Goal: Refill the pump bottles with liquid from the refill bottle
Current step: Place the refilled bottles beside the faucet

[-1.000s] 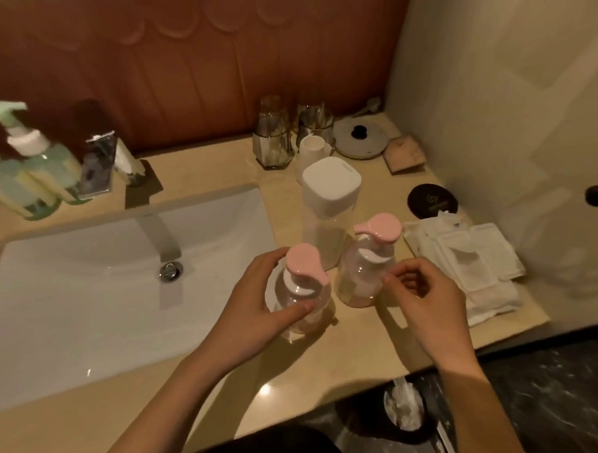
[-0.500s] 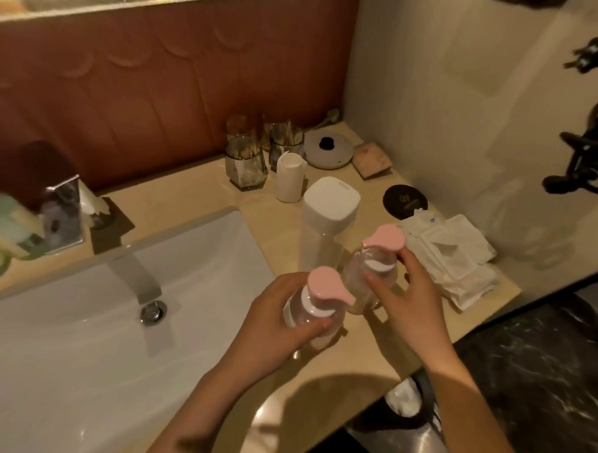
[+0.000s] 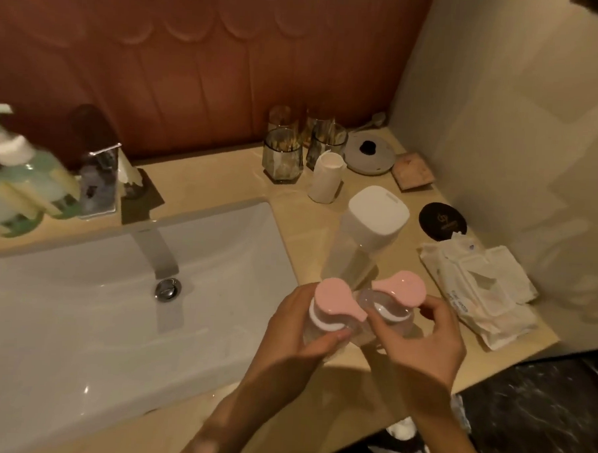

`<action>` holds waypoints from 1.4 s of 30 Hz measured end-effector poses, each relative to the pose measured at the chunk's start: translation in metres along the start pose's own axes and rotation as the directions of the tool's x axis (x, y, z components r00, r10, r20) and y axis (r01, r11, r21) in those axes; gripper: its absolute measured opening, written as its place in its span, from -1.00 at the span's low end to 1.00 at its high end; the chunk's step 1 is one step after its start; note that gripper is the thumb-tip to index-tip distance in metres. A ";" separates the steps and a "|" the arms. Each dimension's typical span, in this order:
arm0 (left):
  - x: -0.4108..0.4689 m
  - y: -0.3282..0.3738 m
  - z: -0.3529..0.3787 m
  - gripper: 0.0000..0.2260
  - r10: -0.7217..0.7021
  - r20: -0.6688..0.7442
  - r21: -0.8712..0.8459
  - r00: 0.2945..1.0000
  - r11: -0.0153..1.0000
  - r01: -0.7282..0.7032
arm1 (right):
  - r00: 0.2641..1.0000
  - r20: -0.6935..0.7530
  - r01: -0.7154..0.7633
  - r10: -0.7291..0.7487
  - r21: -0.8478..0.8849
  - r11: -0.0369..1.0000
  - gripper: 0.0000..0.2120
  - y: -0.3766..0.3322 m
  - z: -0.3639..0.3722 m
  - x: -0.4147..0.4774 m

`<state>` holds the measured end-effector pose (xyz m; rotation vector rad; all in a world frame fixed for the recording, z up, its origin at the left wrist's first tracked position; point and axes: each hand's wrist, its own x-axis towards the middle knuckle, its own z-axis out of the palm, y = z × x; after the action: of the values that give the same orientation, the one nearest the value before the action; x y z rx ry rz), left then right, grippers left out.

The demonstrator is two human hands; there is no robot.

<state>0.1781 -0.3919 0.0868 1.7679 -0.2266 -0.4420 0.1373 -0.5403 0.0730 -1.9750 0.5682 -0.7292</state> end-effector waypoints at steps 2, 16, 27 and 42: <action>-0.003 -0.006 -0.014 -0.61 0.001 -0.055 -0.039 0.999 0.999 -0.003 | 0.999 0.008 0.045 -0.045 0.009 0.999 -0.52 -0.006 0.006 -0.006; 0.063 -0.018 -0.142 -0.67 0.202 -0.447 0.325 0.871 0.944 -0.052 | 0.957 0.287 -0.027 -0.036 0.212 0.977 -0.55 -0.055 0.149 0.015; 0.197 -0.011 -0.206 -0.72 0.251 -0.570 0.297 0.783 0.951 -0.089 | 0.969 0.247 -0.043 -0.002 0.178 0.983 -0.53 -0.089 0.281 0.124; 0.231 -0.021 -0.231 -0.06 0.046 -0.518 0.109 0.854 0.994 0.012 | 0.867 0.482 0.106 -0.125 0.067 0.992 -0.27 -0.091 0.322 0.158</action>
<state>0.4815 -0.2693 0.0703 1.9221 0.1232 0.0784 0.4817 -0.4045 0.0662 -2.0665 0.1296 -0.2837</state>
